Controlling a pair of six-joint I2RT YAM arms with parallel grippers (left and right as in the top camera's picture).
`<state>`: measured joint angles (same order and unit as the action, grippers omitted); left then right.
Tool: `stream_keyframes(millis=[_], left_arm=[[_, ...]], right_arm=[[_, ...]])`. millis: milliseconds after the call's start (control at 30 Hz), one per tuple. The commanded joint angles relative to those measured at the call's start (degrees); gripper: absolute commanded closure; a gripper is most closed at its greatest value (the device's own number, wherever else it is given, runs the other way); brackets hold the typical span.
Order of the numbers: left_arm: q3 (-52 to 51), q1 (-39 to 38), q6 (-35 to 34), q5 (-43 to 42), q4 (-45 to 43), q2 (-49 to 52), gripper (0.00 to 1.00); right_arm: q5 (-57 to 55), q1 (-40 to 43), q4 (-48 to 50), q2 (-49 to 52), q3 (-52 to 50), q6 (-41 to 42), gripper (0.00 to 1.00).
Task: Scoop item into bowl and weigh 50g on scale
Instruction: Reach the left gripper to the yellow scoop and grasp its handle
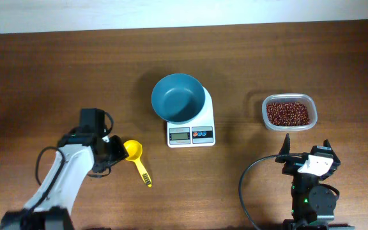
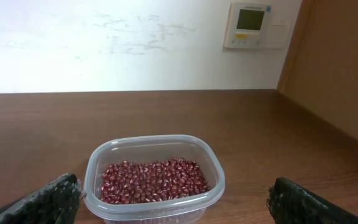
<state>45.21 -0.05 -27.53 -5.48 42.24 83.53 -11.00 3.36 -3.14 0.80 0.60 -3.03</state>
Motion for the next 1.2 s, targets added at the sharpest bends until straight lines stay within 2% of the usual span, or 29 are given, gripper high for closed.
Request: stream_keyframes(millis=[0, 100, 200, 400, 533, 800, 1000, 1133, 1167], left_arm=[[-0.35, -3.61, -0.28, 0.39, -2.36, 3.32, 0.43], [-0.35, -5.62, -0.35, 1.77, -3.19, 3.89, 0.37], [-0.35, -5.81, -2.91, 4.44, -3.02, 3.89, 0.47], [-0.35, -5.81, -2.91, 6.36, -4.31, 3.91, 0.46], [-0.35, -5.81, -4.70, 6.40, -6.25, 3.91, 0.51], [-3.45, -5.81, -5.09, 6.32, -9.01, 3.91, 0.53], [-5.07, -5.81, -6.36, 5.70, -10.58, 3.91, 0.70], [-5.07, -5.81, -6.38, 5.68, -11.63, 3.91, 1.00], [-5.05, -5.81, -6.38, 5.68, -11.80, 3.89, 1.00]], right_arm=[[0.28, 0.37, -0.52, -0.55, -0.28, 0.04, 0.01], [0.28, 0.37, -0.50, -0.55, -0.28, 0.04, 0.01], [0.28, 0.37, -0.52, -0.55, -0.28, 0.04, 0.01], [0.28, 0.37, -0.52, -0.55, -0.28, 0.04, 0.01], [0.28, 0.37, -0.52, -0.55, -0.28, 0.04, 0.01], [0.28, 0.37, -0.52, -0.55, -0.28, 0.04, 0.01], [0.28, 0.37, -0.52, -0.55, -0.28, 0.04, 0.01], [0.28, 0.37, -0.52, -0.55, -0.28, 0.04, 0.01], [0.28, 0.37, -0.52, -0.55, -0.28, 0.04, 0.01]])
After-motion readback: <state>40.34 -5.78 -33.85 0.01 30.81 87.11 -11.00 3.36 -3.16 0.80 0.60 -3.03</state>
